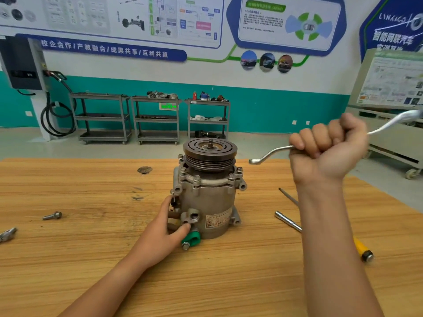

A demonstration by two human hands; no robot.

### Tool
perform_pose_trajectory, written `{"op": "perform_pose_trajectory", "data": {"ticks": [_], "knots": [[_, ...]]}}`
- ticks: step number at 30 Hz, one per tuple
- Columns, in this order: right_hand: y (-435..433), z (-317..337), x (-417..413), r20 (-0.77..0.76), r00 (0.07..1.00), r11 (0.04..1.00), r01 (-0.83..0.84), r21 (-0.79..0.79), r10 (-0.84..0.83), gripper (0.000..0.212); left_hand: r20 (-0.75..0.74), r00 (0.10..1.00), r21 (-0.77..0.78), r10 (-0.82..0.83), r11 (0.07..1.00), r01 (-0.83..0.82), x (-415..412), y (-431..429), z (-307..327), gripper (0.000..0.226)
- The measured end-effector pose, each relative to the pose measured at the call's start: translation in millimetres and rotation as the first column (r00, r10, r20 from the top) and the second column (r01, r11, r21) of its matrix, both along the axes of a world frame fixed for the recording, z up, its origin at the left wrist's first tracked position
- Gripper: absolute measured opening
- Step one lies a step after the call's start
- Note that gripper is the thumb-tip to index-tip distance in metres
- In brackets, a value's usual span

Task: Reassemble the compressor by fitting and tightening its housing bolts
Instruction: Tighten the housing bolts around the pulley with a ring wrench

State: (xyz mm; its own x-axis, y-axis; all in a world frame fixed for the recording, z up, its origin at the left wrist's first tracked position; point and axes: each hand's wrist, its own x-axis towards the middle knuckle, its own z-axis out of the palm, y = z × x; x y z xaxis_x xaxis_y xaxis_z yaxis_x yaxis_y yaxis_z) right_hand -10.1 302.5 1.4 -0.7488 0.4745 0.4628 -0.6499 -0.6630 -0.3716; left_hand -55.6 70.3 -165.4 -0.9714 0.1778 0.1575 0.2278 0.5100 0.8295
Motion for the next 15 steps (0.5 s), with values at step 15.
{"op": "perform_pose_trajectory", "data": {"ticks": [15], "knots": [[-6.8, -42.8, -52.0, 0.132, 0.972, 0.961, -0.161, -0.227, 0.194, 0.030, 0.005, 1.000, -0.017, 0.002, 1.000, -0.002, 0.7, -1.5, 1.1, 0.081]]}}
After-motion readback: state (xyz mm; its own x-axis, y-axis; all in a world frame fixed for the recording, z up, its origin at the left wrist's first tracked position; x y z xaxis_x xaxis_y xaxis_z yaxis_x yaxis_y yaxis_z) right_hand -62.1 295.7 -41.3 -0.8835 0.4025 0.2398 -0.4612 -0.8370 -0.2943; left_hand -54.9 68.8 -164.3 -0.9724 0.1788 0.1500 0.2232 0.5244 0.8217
